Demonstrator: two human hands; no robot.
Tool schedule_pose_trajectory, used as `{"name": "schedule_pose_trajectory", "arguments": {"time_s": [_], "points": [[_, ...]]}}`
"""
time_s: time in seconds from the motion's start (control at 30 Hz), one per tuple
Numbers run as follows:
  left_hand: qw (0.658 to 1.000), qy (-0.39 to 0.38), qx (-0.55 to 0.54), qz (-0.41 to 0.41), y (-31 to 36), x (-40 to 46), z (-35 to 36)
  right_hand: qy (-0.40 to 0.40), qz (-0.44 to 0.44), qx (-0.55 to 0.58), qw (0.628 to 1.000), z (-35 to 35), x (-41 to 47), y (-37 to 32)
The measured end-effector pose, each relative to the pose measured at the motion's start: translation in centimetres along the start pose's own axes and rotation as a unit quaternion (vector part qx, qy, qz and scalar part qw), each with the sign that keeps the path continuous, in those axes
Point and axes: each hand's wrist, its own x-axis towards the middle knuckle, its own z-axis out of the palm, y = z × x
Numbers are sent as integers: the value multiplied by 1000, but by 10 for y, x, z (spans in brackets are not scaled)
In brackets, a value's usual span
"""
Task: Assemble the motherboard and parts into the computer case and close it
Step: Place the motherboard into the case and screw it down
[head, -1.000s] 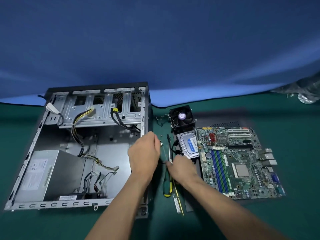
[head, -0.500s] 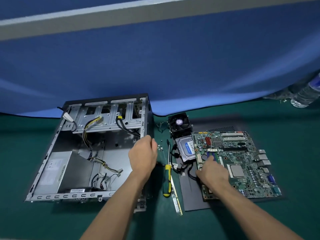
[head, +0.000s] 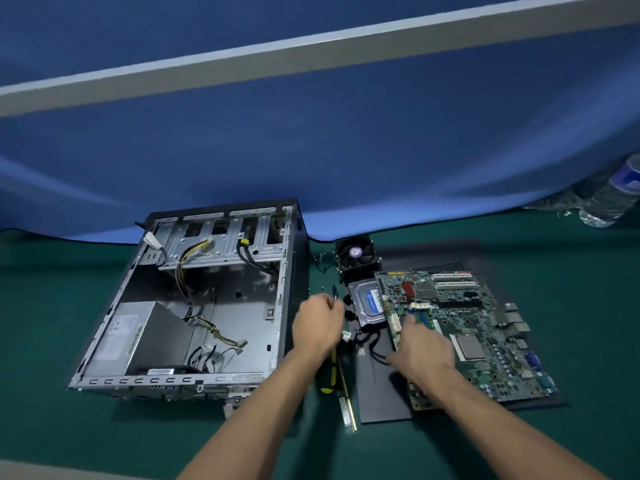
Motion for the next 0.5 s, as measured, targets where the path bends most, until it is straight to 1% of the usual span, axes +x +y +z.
{"name": "schedule_pose_trajectory", "arguments": {"time_s": [0.03, 0.07, 0.13, 0.17, 0.2, 0.23, 0.27, 0.3, 0.37, 0.43, 0.47, 0.5], "points": [[994, -60, -82, -36, 10, -3, 10, 8, -4, 19, 1000, -7, -4, 0], [972, -120, -184, -82, 20, -7, 20, 15, -10, 38, 999, -14, -7, 0], [890, -223, -356, -179, 39, -15, 38, 30, -24, 69, 997, -25, -13, -2], [849, -255, -411, -211, 45, -18, 45, 35, -30, 80, 996, -30, -15, -3], [819, -271, -449, -234, 49, -19, 51, 37, -37, 88, 995, -33, -17, -3], [803, -274, -467, -247, 50, -18, 56, 37, -43, 96, 994, -37, -19, -2], [799, -269, -475, -252, 50, -18, 59, 32, -49, 107, 993, -39, -20, -1], [807, -255, -470, -250, 49, -16, 60, 22, -59, 120, 991, -42, -21, 2], [844, -210, -435, -234, 50, -16, 60, -15, -82, 163, 983, -46, -22, 9], [875, -164, -402, -215, 52, -16, 57, -49, -86, 260, 961, -52, -21, 19], [881, -156, -397, -203, 54, -16, 52, -42, -76, 309, 947, -56, -19, 24], [884, -158, -397, -191, 55, -16, 44, -13, -59, 339, 939, -62, -18, 31]]}}
